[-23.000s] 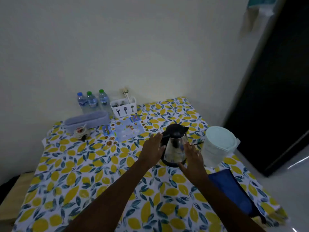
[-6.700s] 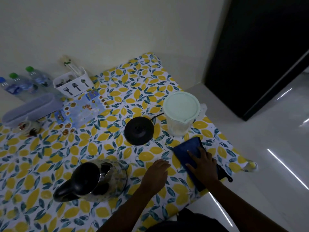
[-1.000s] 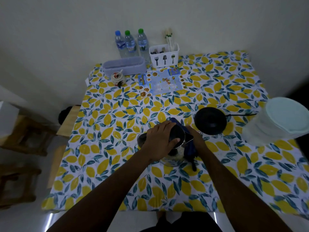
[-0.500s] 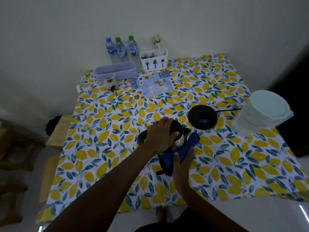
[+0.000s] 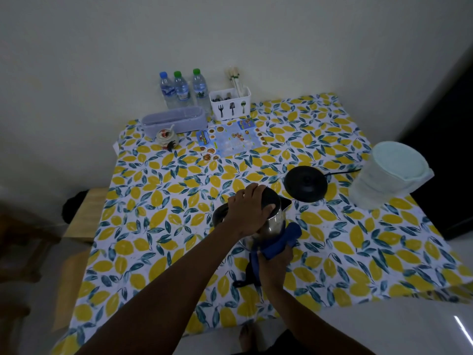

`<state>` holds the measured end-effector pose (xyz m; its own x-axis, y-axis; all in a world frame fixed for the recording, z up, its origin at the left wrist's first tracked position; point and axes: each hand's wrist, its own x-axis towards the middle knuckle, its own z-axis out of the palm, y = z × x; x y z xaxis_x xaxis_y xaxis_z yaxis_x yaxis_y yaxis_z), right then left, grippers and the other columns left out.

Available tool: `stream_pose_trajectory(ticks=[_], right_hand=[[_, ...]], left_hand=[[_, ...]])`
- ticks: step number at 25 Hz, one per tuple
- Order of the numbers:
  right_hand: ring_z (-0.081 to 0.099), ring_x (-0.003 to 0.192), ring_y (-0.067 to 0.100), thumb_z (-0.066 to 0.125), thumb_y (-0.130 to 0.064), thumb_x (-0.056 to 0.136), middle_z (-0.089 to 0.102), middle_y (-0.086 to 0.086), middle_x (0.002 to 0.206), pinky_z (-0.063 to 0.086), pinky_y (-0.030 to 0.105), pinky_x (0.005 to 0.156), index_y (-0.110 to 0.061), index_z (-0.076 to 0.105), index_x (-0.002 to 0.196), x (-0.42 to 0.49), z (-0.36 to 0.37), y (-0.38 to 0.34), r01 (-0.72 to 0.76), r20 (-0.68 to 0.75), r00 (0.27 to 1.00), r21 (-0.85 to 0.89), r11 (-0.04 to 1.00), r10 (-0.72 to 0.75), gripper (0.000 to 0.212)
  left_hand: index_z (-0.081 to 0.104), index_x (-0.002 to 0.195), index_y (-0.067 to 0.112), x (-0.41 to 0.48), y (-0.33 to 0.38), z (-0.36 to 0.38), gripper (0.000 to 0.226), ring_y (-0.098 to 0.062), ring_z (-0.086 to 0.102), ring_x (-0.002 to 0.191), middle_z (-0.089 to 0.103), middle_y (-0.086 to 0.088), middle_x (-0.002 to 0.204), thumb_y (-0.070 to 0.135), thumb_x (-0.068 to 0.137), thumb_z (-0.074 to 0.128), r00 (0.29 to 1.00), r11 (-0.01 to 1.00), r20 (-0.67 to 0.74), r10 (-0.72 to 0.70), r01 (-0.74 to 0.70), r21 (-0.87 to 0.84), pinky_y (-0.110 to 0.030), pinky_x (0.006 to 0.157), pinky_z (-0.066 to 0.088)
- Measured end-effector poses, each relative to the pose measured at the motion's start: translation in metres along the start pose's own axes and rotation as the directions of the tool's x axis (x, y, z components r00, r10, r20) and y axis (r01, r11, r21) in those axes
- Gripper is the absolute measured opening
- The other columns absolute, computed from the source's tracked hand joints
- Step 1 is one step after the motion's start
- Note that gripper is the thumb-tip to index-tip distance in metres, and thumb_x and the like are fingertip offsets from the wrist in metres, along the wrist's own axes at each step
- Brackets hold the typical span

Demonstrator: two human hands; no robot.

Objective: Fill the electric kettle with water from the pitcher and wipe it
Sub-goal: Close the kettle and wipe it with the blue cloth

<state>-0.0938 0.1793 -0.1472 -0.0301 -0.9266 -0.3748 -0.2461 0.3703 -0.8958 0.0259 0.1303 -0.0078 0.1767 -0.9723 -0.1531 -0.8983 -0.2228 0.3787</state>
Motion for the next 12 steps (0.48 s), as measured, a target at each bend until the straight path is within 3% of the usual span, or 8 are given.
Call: stream_pose_trajectory(ticks=[3,7,12], right_hand=[[0.054,0.109,0.041,0.063,0.007,0.083,0.05,0.02,0.128,0.051,0.053,0.087,-0.007,0.029,0.142,0.004,-0.01,-0.012,0.093,-0.047,0.995,0.075,0.993,-0.09,0.07],[0.044,0.125,0.039,0.067,-0.004,0.085,0.032,0.019,0.147,0.049,0.054,0.094,-0.009,0.017,0.149,-0.017,0.013,-0.03,-0.005,-0.078,0.997,0.139,0.99,0.016,0.082],[0.053,0.109,0.043,0.065,0.003,0.083,0.042,0.025,0.136,0.053,0.052,0.083,-0.002,0.026,0.144,-0.001,-0.009,-0.027,-0.045,-0.005,0.999,0.072,0.996,0.046,0.073]], left_hand=[[0.022,0.147,0.019,0.0,0.0,0.001,0.061,-0.036,0.026,0.138,0.021,-0.008,0.157,0.051,0.098,0.038,1.0,1.0,-0.01,0.006,-0.006,0.01,-0.057,0.109,0.024],[0.023,0.146,0.019,0.002,0.0,0.003,0.061,-0.036,0.028,0.137,0.024,-0.009,0.156,0.051,0.097,0.039,1.0,1.0,-0.026,0.001,-0.001,0.012,-0.056,0.109,0.025],[0.024,0.147,0.02,0.001,-0.001,0.003,0.062,-0.034,0.027,0.139,0.023,-0.008,0.157,0.052,0.096,0.04,0.999,1.0,-0.032,0.006,-0.006,0.001,-0.054,0.11,0.023]])
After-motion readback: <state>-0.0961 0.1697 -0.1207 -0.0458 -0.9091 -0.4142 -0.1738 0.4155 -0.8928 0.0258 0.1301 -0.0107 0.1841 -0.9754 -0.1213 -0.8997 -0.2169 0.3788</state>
